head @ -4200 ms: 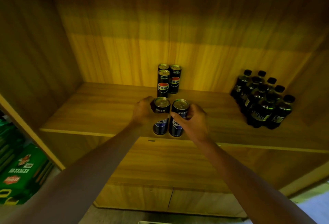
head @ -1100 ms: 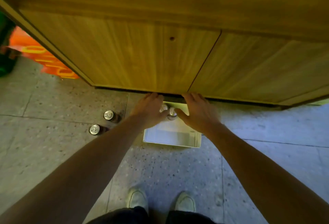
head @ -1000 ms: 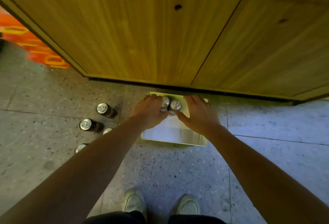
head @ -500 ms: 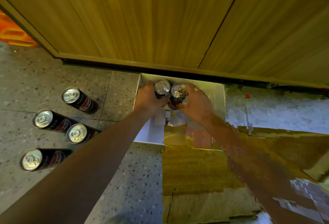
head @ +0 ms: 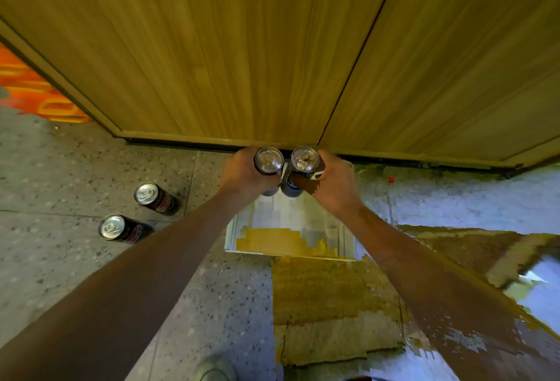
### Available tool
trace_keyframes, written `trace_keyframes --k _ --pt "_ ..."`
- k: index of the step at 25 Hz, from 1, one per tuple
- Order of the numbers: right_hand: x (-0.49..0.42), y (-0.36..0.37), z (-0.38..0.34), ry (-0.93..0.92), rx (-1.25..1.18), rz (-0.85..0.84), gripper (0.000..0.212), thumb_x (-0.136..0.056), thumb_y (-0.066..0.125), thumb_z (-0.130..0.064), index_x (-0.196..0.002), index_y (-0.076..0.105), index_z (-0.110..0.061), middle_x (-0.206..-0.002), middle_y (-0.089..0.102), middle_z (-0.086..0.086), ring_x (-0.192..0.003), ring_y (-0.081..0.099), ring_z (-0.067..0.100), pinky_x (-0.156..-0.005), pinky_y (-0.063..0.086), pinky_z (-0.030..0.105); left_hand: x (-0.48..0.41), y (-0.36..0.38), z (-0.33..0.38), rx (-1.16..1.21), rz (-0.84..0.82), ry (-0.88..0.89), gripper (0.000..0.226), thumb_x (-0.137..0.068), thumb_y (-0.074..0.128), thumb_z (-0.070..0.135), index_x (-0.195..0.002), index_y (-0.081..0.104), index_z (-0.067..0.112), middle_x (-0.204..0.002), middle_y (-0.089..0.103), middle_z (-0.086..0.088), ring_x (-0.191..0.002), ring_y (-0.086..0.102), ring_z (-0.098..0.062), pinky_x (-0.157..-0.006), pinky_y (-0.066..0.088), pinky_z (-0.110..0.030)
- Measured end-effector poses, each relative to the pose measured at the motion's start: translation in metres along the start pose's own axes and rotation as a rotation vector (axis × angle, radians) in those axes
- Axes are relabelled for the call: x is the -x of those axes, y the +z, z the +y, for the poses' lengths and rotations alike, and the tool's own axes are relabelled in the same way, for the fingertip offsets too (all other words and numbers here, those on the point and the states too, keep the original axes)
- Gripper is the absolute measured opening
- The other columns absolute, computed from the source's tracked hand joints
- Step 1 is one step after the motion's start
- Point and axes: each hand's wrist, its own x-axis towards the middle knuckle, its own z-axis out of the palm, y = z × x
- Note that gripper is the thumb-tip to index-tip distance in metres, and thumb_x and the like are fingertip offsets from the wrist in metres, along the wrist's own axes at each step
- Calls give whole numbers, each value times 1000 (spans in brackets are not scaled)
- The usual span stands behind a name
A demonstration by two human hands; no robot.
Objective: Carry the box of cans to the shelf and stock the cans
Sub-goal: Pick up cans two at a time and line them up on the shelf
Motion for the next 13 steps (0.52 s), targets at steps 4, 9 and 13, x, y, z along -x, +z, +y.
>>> trace_keyframes --k 4,9,13 --pt "19 -118 -127 4 -35 21 56 -63 83 -56 -106 68 -23 -96 74 -8 -86 70 10 -71 56 26 46 -112 141 10 -43 63 43 -60 87 25 -98 70 18 -87 71 7 -81 68 -10 -60 47 -14" --pt "44 -298 -325 -62 -40 -22 52 -67 88 -44 -109 65 -26 -97 68 -16 -89 66 3 -76 55 24 98 -287 353 -96 -70 186 47 -57 87 27 -99 70 17 -90 72 5 -83 68 -14 -64 54 -23" --pt "55 -427 -465 -133 15 33 54 -67 83 -54 -110 66 -28 -98 71 -15 -88 68 5 -73 58 27 128 -413 505 -103 -94 309 49 -53 87 33 -96 69 17 -89 71 5 -81 68 -14 -64 55 -31"
